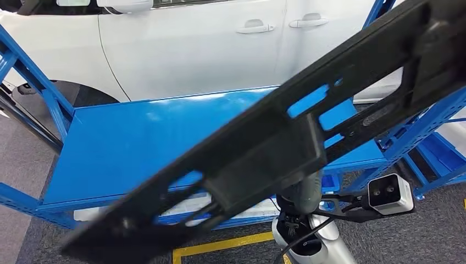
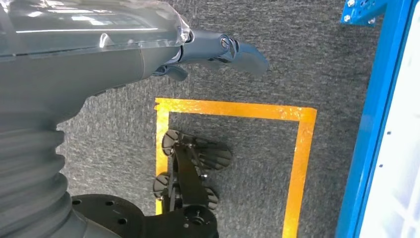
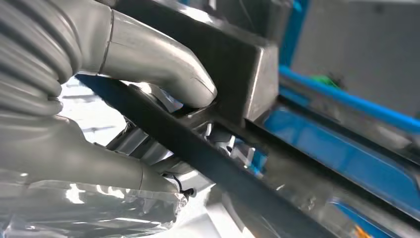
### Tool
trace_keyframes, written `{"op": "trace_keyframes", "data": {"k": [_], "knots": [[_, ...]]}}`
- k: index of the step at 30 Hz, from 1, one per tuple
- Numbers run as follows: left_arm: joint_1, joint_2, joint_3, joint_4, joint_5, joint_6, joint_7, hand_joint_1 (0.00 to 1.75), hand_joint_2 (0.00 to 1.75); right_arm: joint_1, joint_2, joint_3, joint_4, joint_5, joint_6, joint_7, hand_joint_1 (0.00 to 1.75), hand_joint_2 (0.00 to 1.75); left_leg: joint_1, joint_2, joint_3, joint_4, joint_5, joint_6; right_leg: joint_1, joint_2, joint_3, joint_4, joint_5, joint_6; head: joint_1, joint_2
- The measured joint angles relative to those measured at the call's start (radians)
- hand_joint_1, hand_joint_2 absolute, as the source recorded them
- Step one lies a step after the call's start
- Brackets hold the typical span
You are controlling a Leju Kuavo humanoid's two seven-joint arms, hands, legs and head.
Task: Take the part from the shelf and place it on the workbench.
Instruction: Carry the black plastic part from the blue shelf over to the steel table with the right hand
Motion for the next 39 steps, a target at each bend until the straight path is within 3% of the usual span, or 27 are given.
{"op": "trace_keyframes", "data": {"k": [2, 4, 5, 6, 7, 9, 10, 11, 14, 15, 16, 19, 20, 21, 22, 24, 26, 27, 29, 30, 31, 34, 35, 36, 37, 39], "knots": [[-0.001, 0.002, 0.0, 0.0, -0.005, -0.001, 0.0, 0.0, 1.75, 0.006, -0.004, 0.013, 0.0, 0.027, 0.023, 0.006, 1.75, 1.75, 0.003, 0.002, -0.031, 0.087, -0.076, -0.009, -0.002, -0.004, -0.015, -0.005, 0.017, -0.011, 0.0, 0.0], [-0.002, 0.002, 0.0, 0.0, -0.008, -0.001, 0.0, 0.0, 1.75, 0.012, -0.008, 0.02, 0.003, 0.04, 0.03, 0.009, 1.75, 1.75, 0.005, 0.004, -0.07, 0.218, -0.159, -0.016, 0.001, -0.007, -0.035, -0.004, 0.032, -0.015, 0.0, 0.0], [-0.002, 0.002, 0.0, 0.0, -0.009, -0.001, 0.0, 0.0, 1.75, 0.015, -0.01, 0.022, 0.004, 0.042, 0.03, 0.009, 1.75, 1.75, 0.005, 0.004, -0.074, 0.258, -0.18, -0.018, 0.002, -0.008, -0.046, -0.003, 0.04, -0.015, 0.0, 0.0], [-0.002, 0.002, 0.0, 0.0, -0.009, -0.001, 0.0, 0.0, 1.75, 0.016, -0.011, 0.023, 0.006, 0.042, 0.03, 0.009, 1.75, 1.75, 0.005, 0.004, -0.059, 0.257, -0.182, -0.018, 0.003, -0.008, -0.058, -0.002, 0.049, -0.014, 0.0, 0.0], [-0.002, 0.002, 0.0, 0.0, -0.009, -0.001, 0.0, 0.0, 1.75, 0.017, -0.013, 0.023, 0.007, 0.042, 0.03, 0.009, 1.75, 1.75, 0.005, 0.004, -0.021, 0.213, -0.166, -0.016, 0.003, -0.008, -0.069, -0.001, 0.058, -0.012, 0.0, 0.0], [-0.006, 0.003, 0.0, 0.0, -0.009, -0.001, 0.0, 0.0, 1.75, 0.018, -0.015, 0.023, 0.007, 0.042, 0.031, 0.009, 1.75, 1.75, 0.004, 0.004, 0.089, 0.055, -0.124, -0.009, 0.004, -0.007, -0.085, 0.001, 0.076, -0.005, 0.0, 0.0], [-0.008, 0.003, 0.0, 0.0, -0.009, -0.001, -0.001, 0.0, 1.75, 0.018, -0.015, 0.023, 0.007, 0.043, 0.031, 0.01, 1.75, 1.75, 0.002, 0.003, 0.126, -0.006, -0.108, -0.002, 0.005, -0.007, -0.089, 0.001, 0.084, 0.0, 0.0, 0.0], [-0.01, 0.003, 0.0, 0.0, -0.009, -0.001, -0.001, 0.0, 1.75, 0.018, -0.015, 0.023, 0.007, 0.043, 0.031, 0.01, 1.75, 1.75, -0.001, 0.002, 0.143, -0.039, -0.098, 0.005, 0.005, -0.007, -0.09, 0.0, 0.093, 0.006, 0.0, 0.0], [-0.009, 0.003, 0.0, 0.0, -0.009, -0.001, -0.001, 0.0, 1.75, 0.02, -0.017, 0.024, 0.007, 0.046, 0.031, 0.01, 1.75, 1.75, -0.006, 0.003, 0.127, -0.042, -0.07, 0.025, 0.003, -0.006, -0.091, -0.013, 0.118, 0.025, 0.0, 0.0], [-0.01, 0.003, 0.0, 0.0, -0.009, -0.001, -0.001, 0.0, 1.75, 0.02, -0.018, 0.024, 0.007, 0.048, 0.032, 0.011, 1.75, 1.75, -0.004, 0.006, 0.118, -0.044, -0.057, 0.032, 0.002, -0.006, -0.099, -0.007, 0.105, 0.03, 0.0, 0.0], [-0.01, 0.003, 0.0, 0.0, -0.01, -0.001, -0.001, 0.0, 1.75, 0.02, -0.019, 0.024, 0.008, 0.049, 0.033, 0.013, 1.75, 1.75, -0.002, 0.009, 0.106, -0.046, -0.043, 0.039, 0.001, -0.005, -0.112, 0.019, 0.07, 0.035, 0.0, 0.0], [-0.011, 0.004, 0.0, 0.0, -0.013, -0.002, -0.002, 0.0, 1.75, 0.02, -0.02, 0.024, 0.015, 0.066, 0.036, 0.02, 1.75, 1.75, -0.001, 0.015, 0.057, -0.046, -0.003, 0.049, -0.003, -0.005, -0.166, 0.202, -0.088, 0.046, 0.0, 0.0], [-0.011, 0.004, 0.0, 0.0, -0.016, -0.002, -0.003, 0.0, 1.75, 0.02, -0.02, 0.024, 0.02, 0.075, 0.035, 0.022, 1.75, 1.75, -0.002, 0.015, 0.04, -0.044, 0.01, 0.049, -0.003, -0.005, -0.172, 0.26, -0.11, 0.048, 0.0, 0.0], [-0.01, 0.004, 0.0, 0.0, -0.019, -0.002, -0.004, 0.0, 1.75, 0.02, -0.02, 0.024, 0.024, 0.086, 0.033, 0.023, 1.75, 1.75, -0.002, 0.016, 0.021, -0.042, 0.023, 0.047, -0.003, -0.005, -0.161, 0.291, -0.107, 0.048, 0.0, 0.0], [-0.01, 0.004, 0.0, 0.0, -0.022, -0.002, -0.006, 0.0, 1.75, 0.02, -0.02, 0.024, 0.028, 0.097, 0.03, 0.024, 1.75, 1.75, -0.002, 0.016, 0.003, -0.039, 0.034, 0.045, -0.003, -0.005, -0.133, 0.287, -0.088, 0.047, 0.0, 0.0], [-0.01, 0.003, 0.0, 0.0, -0.027, -0.003, -0.01, 0.0, 1.75, 0.02, -0.02, 0.024, 0.035, 0.127, 0.022, 0.021, 1.75, 1.75, -0.003, 0.016, -0.026, -0.033, 0.054, 0.039, -0.002, -0.005, -0.022, 0.176, -0.055, 0.039, 0.0, 0.0], [-0.011, 0.003, 0.0, 0.0, -0.032, -0.004, -0.013, 0.0, 1.75, 0.019, -0.02, 0.025, 0.037, 0.161, 0.01, 0.014, 1.75, 1.75, -0.005, 0.015, -0.042, -0.027, 0.07, 0.03, 0.004, -0.005, 0.084, 0.035, -0.072, 0.027, 0.0, 0.0], [-0.011, 0.003, -0.001, 0.0, -0.034, -0.004, -0.014, 0.0, 1.75, 0.018, -0.02, 0.025, 0.037, 0.175, 0.003, 0.009, 1.75, 1.75, -0.005, 0.015, -0.045, -0.027, 0.079, 0.024, 0.007, -0.005, 0.107, -0.003, -0.084, 0.022, 0.0, 0.0], [-0.01, 0.003, -0.001, 0.0, -0.035, -0.004, -0.015, 0.0, 1.75, 0.017, -0.022, 0.024, 0.037, 0.189, -0.008, 0.003, 1.75, 1.75, -0.003, 0.015, -0.049, -0.031, 0.095, 0.012, 0.01, -0.006, 0.103, -0.019, -0.077, 0.009, 0.0, 0.0], [-0.009, 0.004, -0.001, 0.0, -0.037, -0.004, -0.015, 0.0, 1.75, 0.016, -0.023, 0.023, 0.037, 0.192, -0.014, 0.002, 1.75, 1.75, -0.001, 0.015, -0.054, -0.027, 0.088, 0.006, 0.008, -0.008, 0.096, -0.022, -0.065, 0.001, 0.0, 0.0], [-0.008, 0.004, -0.001, 0.0, -0.039, -0.004, -0.014, 0.0, 1.75, 0.015, -0.024, 0.022, 0.036, 0.194, -0.019, 0.003, 1.75, 1.75, 0.0, 0.014, -0.062, -0.01, 0.062, 0.0, 0.006, -0.01, 0.085, -0.026, -0.052, -0.007, 0.0, 0.0], [-0.007, 0.004, -0.001, 0.0, -0.042, -0.004, -0.01, 0.0, 1.75, 0.018, -0.028, 0.012, 0.027, 0.195, -0.026, 0.003, 1.75, 1.75, 0.005, 0.014, -0.102, 0.147, -0.09, -0.015, 0.005, -0.013, 0.041, -0.027, -0.012, -0.02, 0.0, 0.0], [-0.006, 0.004, -0.001, 0.0, -0.041, -0.003, -0.009, 0.0, 1.75, 0.024, -0.029, 0.008, 0.025, 0.197, -0.024, 0.002, 1.75, 1.75, 0.006, 0.014, -0.109, 0.207, -0.119, -0.019, 0.006, -0.013, 0.023, -0.026, 0.001, -0.02, 0.0, 0.0], [-0.006, 0.004, 0.0, 0.0, -0.041, -0.001, -0.009, 0.0, 1.75, 0.031, -0.031, 0.002, 0.022, 0.201, -0.02, -0.001, 1.75, 1.75, 0.006, 0.014, -0.106, 0.249, -0.122, -0.022, 0.006, -0.013, 0.005, -0.024, 0.014, -0.018, 0.0, 0.0], [-0.005, 0.004, 0.0, 0.0, -0.04, 0.0, -0.008, 0.0, 1.75, 0.04, -0.033, -0.004, 0.018, 0.206, -0.013, -0.005, 1.75, 1.75, 0.006, 0.014, -0.088, 0.259, -0.101, -0.024, 0.006, -0.013, -0.014, -0.021, 0.026, -0.016, 0.0, 0.0], [-0.005, 0.004, 0.0, 0.0, -0.039, 0.002, -0.008, 0.0, 1.75, 0.055, -0.035, -0.015, 0.01, 0.216, 0.0, -0.012, 1.75, 1.75, 0.008, 0.013, -0.001, 0.182, -0.053, -0.022, 0.006, -0.013, -0.048, -0.012, 0.048, -0.009, 0.0, 0.0]]}}
